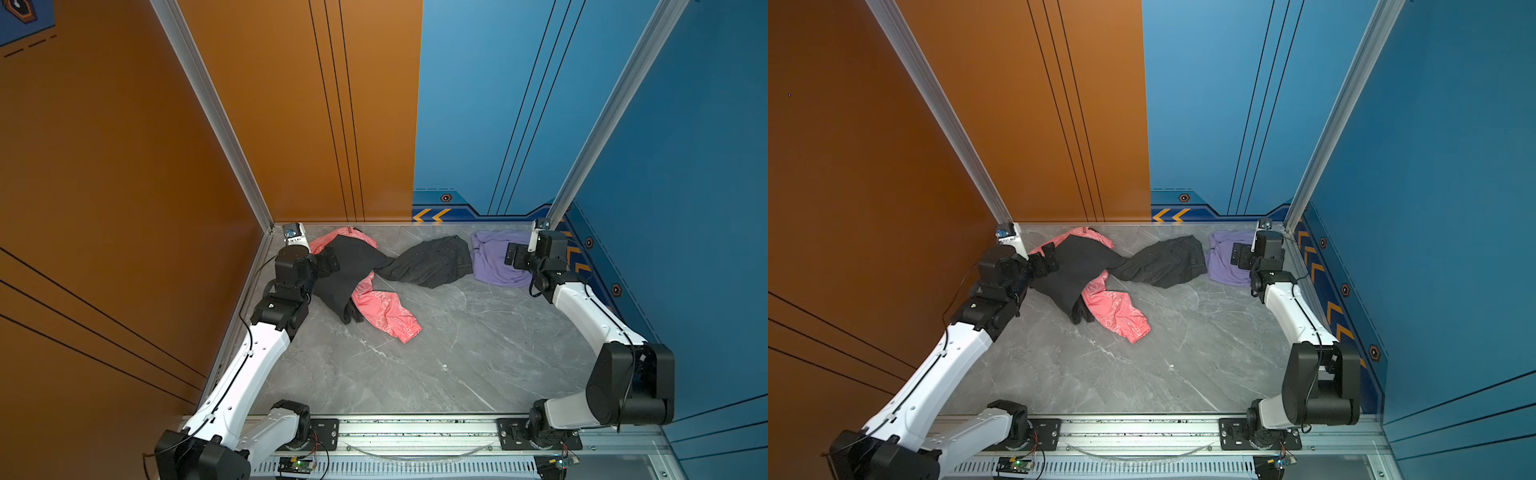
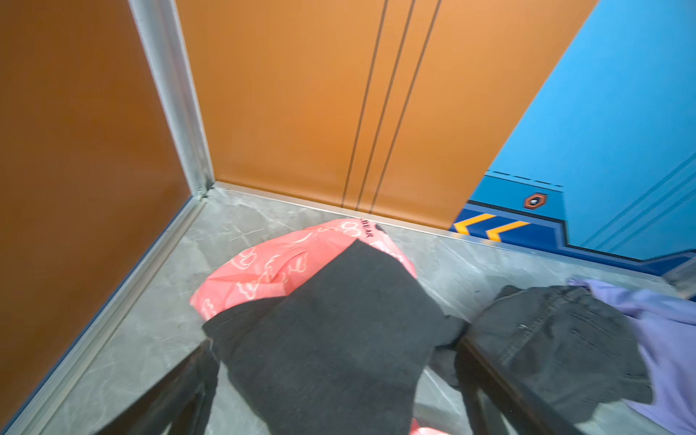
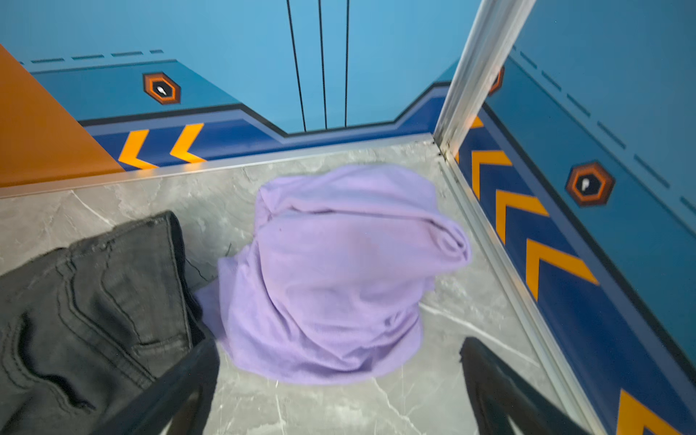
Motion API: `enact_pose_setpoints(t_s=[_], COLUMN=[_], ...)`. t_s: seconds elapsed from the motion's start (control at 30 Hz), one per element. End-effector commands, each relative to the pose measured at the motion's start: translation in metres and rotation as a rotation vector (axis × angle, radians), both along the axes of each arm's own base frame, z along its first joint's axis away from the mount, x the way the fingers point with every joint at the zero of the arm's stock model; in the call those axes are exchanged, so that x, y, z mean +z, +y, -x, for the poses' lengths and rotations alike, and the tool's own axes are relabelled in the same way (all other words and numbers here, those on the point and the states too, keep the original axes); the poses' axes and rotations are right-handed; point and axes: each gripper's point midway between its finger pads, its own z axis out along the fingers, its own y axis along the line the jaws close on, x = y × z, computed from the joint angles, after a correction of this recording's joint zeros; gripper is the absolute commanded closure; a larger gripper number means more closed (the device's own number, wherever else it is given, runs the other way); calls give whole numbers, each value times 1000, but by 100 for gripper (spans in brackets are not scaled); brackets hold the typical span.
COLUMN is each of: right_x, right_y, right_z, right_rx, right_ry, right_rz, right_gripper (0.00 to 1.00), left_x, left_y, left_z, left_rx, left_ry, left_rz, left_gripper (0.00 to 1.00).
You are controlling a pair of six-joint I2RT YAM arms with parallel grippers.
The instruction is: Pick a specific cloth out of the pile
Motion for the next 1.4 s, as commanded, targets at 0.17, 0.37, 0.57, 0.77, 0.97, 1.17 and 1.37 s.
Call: enact_pose_setpoints(t_s=[0.17,0.37,0.57,0.77,0.97,1.17,1.37], right_x=[-17,-50,-76,-85,-87,-85,-80], right_y=[-19,-22,-21,-10,-1,-2,-1], right_z=[24,42,53,51,53,58,54], right_rx=[-53,-61,-43,25,78,68,46], right_ry=[-105,-64,-69,-90,-125,-154,-216], right_rz=[-42,-16,-9,-17,-33,-40,-98], right_gripper=[0,0,0,0,0,0,0], left_x=[-49,-89,-116,-146,-170,-172,-191], left_y=[42,51,63,68,66,61,50], left_z=[13,21,28,26,16,-10,-28], left_rx=[161,178,211,201,176,139,67], left_ry=[12,56,74,96,101,88,127], left_rz=[-228,-290,-289,-271,-227,-214,-228], left_gripper=[2,2,2,2,2,2,2])
